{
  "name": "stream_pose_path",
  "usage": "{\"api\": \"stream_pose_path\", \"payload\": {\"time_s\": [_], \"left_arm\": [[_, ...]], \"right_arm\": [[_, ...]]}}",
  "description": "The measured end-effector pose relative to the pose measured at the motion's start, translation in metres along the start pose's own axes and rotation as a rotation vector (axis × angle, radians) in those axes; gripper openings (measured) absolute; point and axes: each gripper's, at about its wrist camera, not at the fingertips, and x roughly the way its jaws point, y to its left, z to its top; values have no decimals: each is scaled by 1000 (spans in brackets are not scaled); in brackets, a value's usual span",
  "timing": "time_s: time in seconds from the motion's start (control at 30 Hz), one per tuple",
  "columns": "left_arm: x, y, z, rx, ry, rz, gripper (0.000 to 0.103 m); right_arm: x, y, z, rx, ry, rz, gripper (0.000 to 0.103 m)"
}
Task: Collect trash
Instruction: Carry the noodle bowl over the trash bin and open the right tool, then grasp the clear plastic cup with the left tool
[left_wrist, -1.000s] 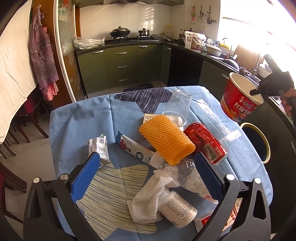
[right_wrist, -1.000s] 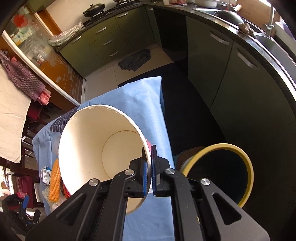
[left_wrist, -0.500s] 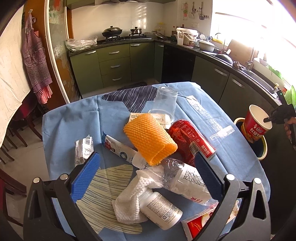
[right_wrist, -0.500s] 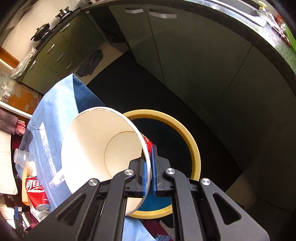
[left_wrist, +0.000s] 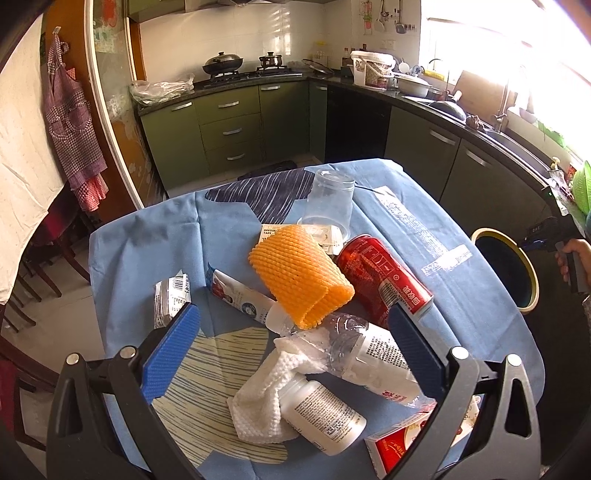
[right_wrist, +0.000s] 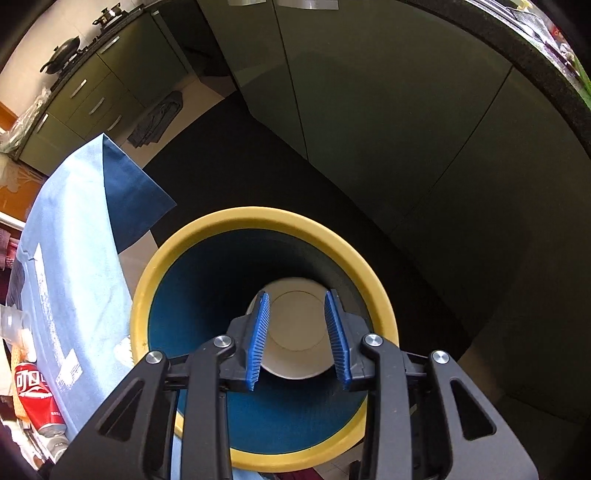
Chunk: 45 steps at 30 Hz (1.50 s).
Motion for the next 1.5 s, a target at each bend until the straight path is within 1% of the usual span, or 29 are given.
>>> {"api": "stream_pose_path", "payload": {"time_s": [0.13,0.27,0.37,0.5,0.67,0.7,0.73,0.8,0.9,0.93,1.07,1.13,1.2,1.23,1.3,1.37,1.4,1.5], "left_arm": [[5,-3,2,-1,13,-14,97],[7,-8,8,12,13,-17,97],[13,-15,22,35,27,-21,97],[24,-20,47,53,24,-9,97],[63,-29,88,63,53,-24,97],[74,-31,96,70,61,-31,97],[85,-34,103,81,69,-38,97],[108,-37,114,89,107,-40,97],[141,-39,124,70,180,-42,97],[149,-38,125,62,195,-38,97],[164,-40,129,64,196,-22,96],[169,-41,129,61,204,-24,93],[174,-43,129,68,214,-29,81],[176,-43,129,72,219,-25,79],[181,-45,130,76,229,-27,70],[186,-46,131,78,242,-36,63],[188,-46,131,76,248,-40,60],[192,-47,131,85,251,-35,57]], "right_arm": [[-16,15,-13,-61,-6,46,32],[-30,28,-21,-112,-14,74,32],[-38,28,-24,-129,-22,80,32],[-38,39,-34,-141,-17,97,33],[-34,36,-42,-144,1,110,33],[-30,44,-38,-142,2,112,33],[-30,42,-39,-140,3,116,33],[-27,40,-41,-136,5,122,33],[-29,34,-44,-133,7,126,33],[-24,37,-44,-132,7,128,33],[-19,35,-39,-127,10,131,34],[-16,34,-41,-123,11,131,34],[-15,33,-42,-121,14,136,34],[-15,32,-42,-121,16,138,34],[-14,32,-44,-122,19,143,34],[-14,32,-45,-126,22,147,34],[-14,31,-45,-128,23,148,34],[-14,30,-44,-128,22,148,37]]}}
